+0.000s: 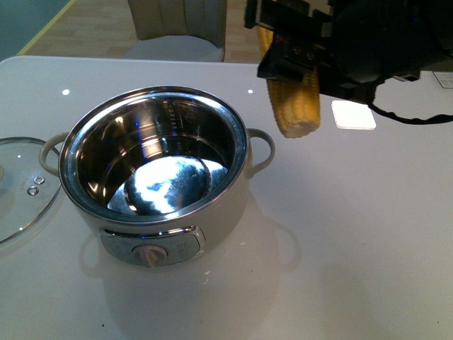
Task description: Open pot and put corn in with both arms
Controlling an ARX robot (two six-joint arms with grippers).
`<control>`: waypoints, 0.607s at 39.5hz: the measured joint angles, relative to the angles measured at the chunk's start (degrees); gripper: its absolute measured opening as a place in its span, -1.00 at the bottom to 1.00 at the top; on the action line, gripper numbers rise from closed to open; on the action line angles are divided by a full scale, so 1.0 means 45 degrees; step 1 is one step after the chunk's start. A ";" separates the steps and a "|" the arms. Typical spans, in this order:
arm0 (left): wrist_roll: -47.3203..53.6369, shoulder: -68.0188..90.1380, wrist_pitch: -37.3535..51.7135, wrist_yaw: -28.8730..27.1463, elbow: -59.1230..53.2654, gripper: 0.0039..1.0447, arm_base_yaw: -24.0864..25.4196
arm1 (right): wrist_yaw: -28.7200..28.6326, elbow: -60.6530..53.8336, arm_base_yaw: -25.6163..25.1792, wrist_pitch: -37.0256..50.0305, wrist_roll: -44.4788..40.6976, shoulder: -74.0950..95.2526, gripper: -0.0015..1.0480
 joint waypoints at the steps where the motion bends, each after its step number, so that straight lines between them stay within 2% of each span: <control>1: 0.0000 0.0000 0.0000 0.0000 0.0000 0.87 0.0000 | 0.0019 0.0146 0.0083 -0.0063 0.0073 0.0121 -0.18; 24: 0.0000 0.0000 0.0000 0.0000 0.0000 0.87 0.0000 | 0.0262 0.3332 0.1355 -0.1588 0.1161 0.2939 -0.22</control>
